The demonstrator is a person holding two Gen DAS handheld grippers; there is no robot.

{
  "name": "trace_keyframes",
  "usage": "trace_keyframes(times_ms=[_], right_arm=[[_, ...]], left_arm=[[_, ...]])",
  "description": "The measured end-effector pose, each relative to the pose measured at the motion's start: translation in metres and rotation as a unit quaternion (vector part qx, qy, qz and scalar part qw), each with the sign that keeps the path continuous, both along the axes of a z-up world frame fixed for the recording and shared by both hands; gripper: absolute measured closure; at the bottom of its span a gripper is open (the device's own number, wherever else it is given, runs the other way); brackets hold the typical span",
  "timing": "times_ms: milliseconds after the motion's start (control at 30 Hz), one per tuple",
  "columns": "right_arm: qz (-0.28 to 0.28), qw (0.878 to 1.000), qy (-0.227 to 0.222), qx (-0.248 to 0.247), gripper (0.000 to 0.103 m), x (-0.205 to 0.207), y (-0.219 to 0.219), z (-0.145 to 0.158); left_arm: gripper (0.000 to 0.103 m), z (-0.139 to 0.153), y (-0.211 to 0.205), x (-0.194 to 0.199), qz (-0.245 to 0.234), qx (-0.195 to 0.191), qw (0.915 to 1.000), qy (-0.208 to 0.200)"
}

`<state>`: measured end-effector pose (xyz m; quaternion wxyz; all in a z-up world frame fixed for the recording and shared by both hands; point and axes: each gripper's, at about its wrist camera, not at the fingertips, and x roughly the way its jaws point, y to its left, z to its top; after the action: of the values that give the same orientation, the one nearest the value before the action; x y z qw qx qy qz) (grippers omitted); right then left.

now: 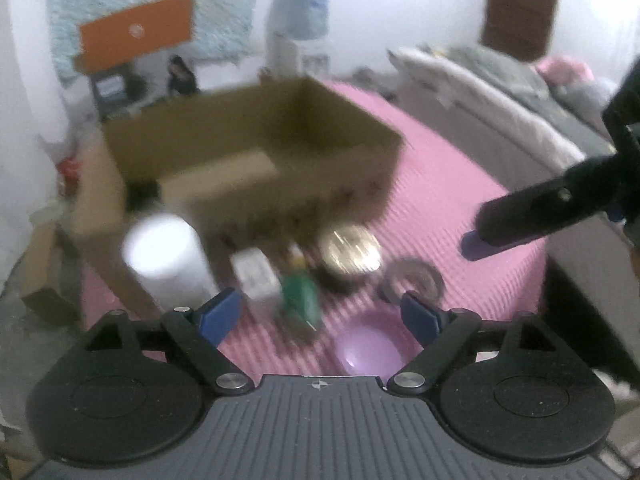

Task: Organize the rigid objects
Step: 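Move the right tool back toward the remaining objects, then grasp the purple bowl by its rim with the right tool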

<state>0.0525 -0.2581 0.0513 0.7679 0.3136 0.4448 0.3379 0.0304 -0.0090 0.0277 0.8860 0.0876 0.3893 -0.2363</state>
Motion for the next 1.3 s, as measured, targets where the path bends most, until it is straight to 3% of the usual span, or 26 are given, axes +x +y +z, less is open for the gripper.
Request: trace_keyframes(times_ms=[133,333,567,900,1300], right_arm=[[-0.021,0.999,0.044,-0.014,0.033,-0.013,0.000,-0.031],[-0.042,0.994,0.042,-0.087,0.034,-0.019,0.006,-0.052],[-0.034,0.988,0.039,-0.144,0.042,-0.016,0.025,-0.068],[-0.044,0.986,0.034,-0.158,0.057,-0.010,0.028,-0.081],[-0.036,0.986,0.032,-0.157,0.058,-0.004,0.029,-0.090]], left_arm=[[0.015,-0.027,-0.015,-0.012,-0.033,0.009,0.9993,0.017],[0.015,-0.045,-0.021,-0.014,-0.058,-0.002,0.9972,0.047],[0.016,-0.060,-0.034,-0.021,-0.076,0.021,0.9955,0.053],[0.035,-0.064,-0.047,-0.013,-0.063,0.032,0.9965,0.044],[0.031,-0.066,-0.052,-0.008,-0.055,0.033,0.9975,0.027]])
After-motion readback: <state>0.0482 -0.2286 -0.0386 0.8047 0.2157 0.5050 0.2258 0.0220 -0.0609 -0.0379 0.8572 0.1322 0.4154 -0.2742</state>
